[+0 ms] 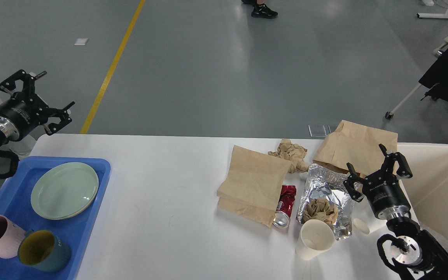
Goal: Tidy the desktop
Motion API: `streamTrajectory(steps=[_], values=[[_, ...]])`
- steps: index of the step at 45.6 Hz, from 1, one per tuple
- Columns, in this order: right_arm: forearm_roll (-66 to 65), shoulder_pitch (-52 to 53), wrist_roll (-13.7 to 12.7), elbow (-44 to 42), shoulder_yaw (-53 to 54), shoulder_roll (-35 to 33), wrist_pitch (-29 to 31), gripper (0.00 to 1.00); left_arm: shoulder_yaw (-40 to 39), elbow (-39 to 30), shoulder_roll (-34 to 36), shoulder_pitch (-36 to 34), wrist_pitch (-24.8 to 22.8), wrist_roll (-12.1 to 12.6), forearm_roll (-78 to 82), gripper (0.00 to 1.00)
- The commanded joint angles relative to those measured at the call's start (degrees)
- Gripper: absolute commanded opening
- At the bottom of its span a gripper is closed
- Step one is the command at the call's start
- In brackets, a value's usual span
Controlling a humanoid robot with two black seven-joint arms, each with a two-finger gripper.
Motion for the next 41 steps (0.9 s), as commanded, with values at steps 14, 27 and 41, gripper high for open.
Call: streamTrajectory(steps=[14, 27, 41], values=[[0.0, 0.0, 0.0, 0.0, 0.0, 0.0, 0.0, 1.00, -27.9, -16.0, -15.4, 25.0, 0.2, -15.2, 8.2, 0.96], [0.0, 0.0, 0.0, 0.0, 0.0, 0.0, 0.0, 1.00, -50.5, -22.1, -28.7, 37.8, 0.4, -15.2, 30.2, 0.96], [0.0, 0.0, 0.0, 0.1, 0.0, 0.0, 0.0, 1.00, -51.8, -18.9, -27.7, 35.8, -2.3, -4.5, 27.3, 0.96]])
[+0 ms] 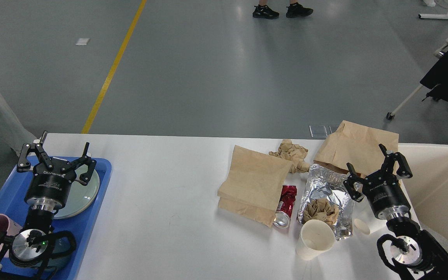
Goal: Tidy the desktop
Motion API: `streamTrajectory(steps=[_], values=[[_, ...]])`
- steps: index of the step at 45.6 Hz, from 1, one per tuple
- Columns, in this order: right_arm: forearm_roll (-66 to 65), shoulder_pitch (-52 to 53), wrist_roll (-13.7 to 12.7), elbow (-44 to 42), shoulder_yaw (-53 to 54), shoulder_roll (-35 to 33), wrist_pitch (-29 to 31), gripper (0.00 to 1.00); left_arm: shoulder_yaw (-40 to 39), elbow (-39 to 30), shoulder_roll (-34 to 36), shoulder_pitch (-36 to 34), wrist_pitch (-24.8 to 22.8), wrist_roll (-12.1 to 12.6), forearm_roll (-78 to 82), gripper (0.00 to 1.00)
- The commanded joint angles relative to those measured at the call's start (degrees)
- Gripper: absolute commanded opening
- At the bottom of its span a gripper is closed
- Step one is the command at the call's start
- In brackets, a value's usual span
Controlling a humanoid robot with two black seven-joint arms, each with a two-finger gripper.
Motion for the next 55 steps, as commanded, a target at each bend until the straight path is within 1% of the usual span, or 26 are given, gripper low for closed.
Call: streamTrajectory(steps=[1, 2, 5, 9, 15, 20, 22, 25, 30, 38, 40, 45, 47, 49, 51, 53, 55], values=[[0.0, -0.1, 0.0, 0.0, 0.0, 0.0, 0.0, 1.00, -1.0, 3.5, 0.5, -2.4, -1.6, 8.4, -2.6, 0.96], [0.0, 0.0, 0.0, 0.0, 0.0, 0.0, 0.0, 1.00, -1.0, 4.0, 0.4, -3.0, -1.6, 8.7, -3.4, 0.96], [0.0, 0.0, 0.0, 0.1, 0.0, 0.0, 0.0, 1.00, -0.9, 4.6, 0.3, -4.2, -1.6, 8.7, -5.1, 0.96], [0.0, 0.0, 0.0, 0.0, 0.0, 0.0, 0.0, 1.00, -1.0, 4.9, 0.1, -4.2, -1.6, 8.1, -5.4, 0.96], [0.0, 0.0, 0.0, 0.0, 0.0, 0.0, 0.0, 1.00, 0.1, 5.0, -0.1, -4.2, -2.0, 5.2, -5.3, 0.96], [0.0, 0.0, 0.0, 0.0, 0.0, 0.0, 0.0, 1.00, -0.1, 5.3, -0.2, -4.2, -2.1, 2.2, -4.7, 0.96], [0.0, 0.0, 0.0, 0.1, 0.0, 0.0, 0.0, 1.00, -0.3, 5.3, -0.3, -4.2, -2.3, 1.5, -4.8, 0.96], [0.0, 0.0, 0.0, 0.0, 0.0, 0.0, 0.0, 1.00, -0.3, 5.4, -0.2, -4.2, -2.5, 1.2, -4.8, 0.96], [0.0, 0.0, 0.0, 0.0, 0.0, 0.0, -0.1, 1.00, 0.1, 7.2, -0.4, -4.3, -2.6, 1.3, -4.7, 0.96], [0.0, 0.0, 0.0, 0.0, 0.0, 0.0, 0.0, 1.00, -0.4, 8.2, -3.3, -3.6, -4.6, 1.2, -5.1, 0.96], [0.0, 0.0, 0.0, 0.0, 0.0, 0.0, 0.0, 1.00, -0.4, 8.7, -3.2, -3.7, -4.7, 1.9, -5.4, 0.96], [0.0, 0.0, 0.0, 0.0, 0.0, 0.0, 0.0, 1.00, -0.4, 11.0, -3.4, -5.3, -4.9, 2.3, -5.4, 0.96], [0.1, 0.0, 0.0, 0.0, 0.0, 0.0, 0.0, 1.00, -0.2, 13.1, -3.5, -6.5, -5.2, 2.2, -5.4, 0.96], [0.0, 0.0, 0.0, 0.0, 0.0, 0.0, 0.0, 1.00, -0.6, 15.5, -4.0, -7.8, -6.6, 2.1, -5.4, 0.96], [0.0, 0.0, 0.0, 0.0, 0.0, 0.0, 0.0, 1.00, -0.2, 17.8, -4.0, -8.9, -9.8, 2.4, -5.4, 0.96], [0.0, 0.0, 0.0, 0.0, 0.0, 0.0, -0.1, 1.00, 0.3, 18.8, -3.8, -9.2, -11.6, 2.8, -5.2, 0.96], [0.1, 0.0, 0.0, 0.0, 0.0, 0.0, -0.1, 1.00, 0.8, 18.8, -3.5, -9.1, -12.3, 3.7, -4.7, 0.96]])
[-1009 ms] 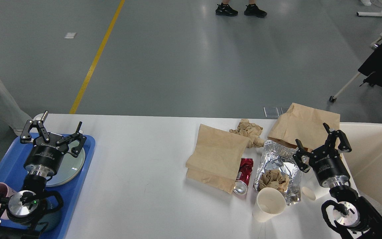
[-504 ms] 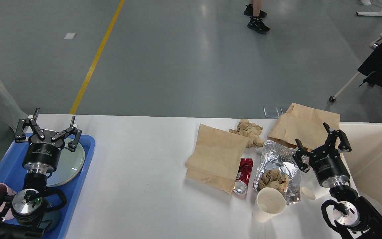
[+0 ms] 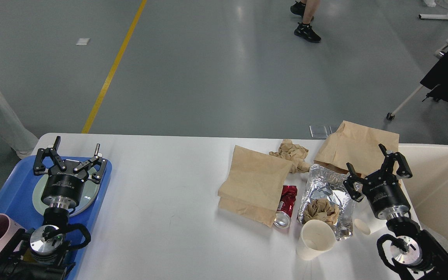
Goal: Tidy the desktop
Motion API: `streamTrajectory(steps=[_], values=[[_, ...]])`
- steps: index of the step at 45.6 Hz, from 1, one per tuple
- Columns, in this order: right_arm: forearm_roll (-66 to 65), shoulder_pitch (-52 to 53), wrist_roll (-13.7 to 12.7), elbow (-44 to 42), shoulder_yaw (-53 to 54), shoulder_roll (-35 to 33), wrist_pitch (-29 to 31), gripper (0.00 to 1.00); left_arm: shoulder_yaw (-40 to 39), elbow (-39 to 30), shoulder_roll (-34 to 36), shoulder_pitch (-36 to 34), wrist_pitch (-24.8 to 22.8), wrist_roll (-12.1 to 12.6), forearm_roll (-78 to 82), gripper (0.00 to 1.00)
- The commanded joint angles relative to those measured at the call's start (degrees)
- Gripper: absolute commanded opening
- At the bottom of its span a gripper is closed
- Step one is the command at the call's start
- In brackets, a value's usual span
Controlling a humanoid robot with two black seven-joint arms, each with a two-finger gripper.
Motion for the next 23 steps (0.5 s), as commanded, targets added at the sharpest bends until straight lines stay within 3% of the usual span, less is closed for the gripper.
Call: streamTrajectory(steps=[1, 5, 23], values=[[0.0, 0.0, 0.0, 0.0, 0.0, 0.0, -0.1, 1.00, 1.5, 2.5, 0.4, -1.0, -4.0, 2.2, 0.8, 0.96], [0.0, 0.0, 0.0, 0.0, 0.0, 0.0, -0.1, 1.00, 2.2, 3.9, 0.5, -2.2, -4.5, 4.3, -0.1, 0.96], [0.0, 0.0, 0.0, 0.0, 0.0, 0.0, 0.0, 1.00, 1.7, 5.4, -0.2, -3.0, -4.7, 3.8, -0.1, 0.96]])
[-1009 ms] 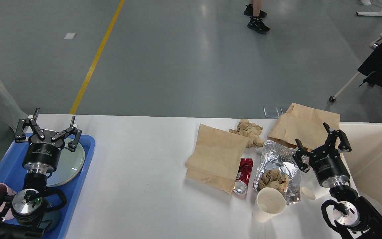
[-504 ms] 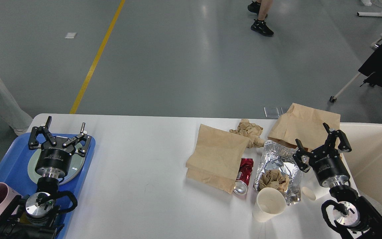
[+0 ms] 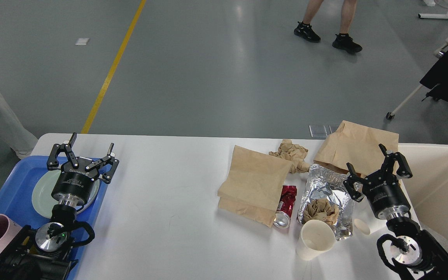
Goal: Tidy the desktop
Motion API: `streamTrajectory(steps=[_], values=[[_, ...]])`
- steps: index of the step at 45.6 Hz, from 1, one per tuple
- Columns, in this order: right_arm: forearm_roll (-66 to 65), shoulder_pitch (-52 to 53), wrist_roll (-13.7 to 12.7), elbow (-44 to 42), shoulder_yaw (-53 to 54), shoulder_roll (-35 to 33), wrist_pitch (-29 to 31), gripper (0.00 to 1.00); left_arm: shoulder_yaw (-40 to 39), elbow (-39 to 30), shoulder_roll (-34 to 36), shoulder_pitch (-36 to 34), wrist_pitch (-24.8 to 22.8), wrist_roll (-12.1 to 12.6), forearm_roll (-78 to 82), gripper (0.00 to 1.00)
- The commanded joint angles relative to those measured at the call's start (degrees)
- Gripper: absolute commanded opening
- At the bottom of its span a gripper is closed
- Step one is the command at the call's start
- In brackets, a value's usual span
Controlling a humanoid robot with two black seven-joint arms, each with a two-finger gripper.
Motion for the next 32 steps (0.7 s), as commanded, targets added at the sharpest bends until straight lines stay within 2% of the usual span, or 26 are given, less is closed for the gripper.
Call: streamTrajectory(steps=[1, 13, 21, 32], values=[[0.0, 0.0, 0.0, 0.0, 0.0, 0.0, 0.0, 1.00, 0.0, 0.0, -0.1, 0.1, 0.0, -0.1, 0.0, 0.96], [0.0, 0.0, 0.0, 0.0, 0.0, 0.0, 0.0, 1.00, 0.8, 0.0, -0.1, 0.1, 0.3, -3.0, 0.1, 0.96], [0.0, 0.0, 0.0, 0.0, 0.0, 0.0, 0.0, 1.00, 1.0, 0.0, 0.0, 0.1, 0.0, -2.1, 0.0, 0.96], [0.0, 0.0, 0.0, 0.0, 0.0, 0.0, 0.0, 1.00, 1.0, 0.0, 0.1, 0.1, 0.0, -2.1, 0.0, 0.96]])
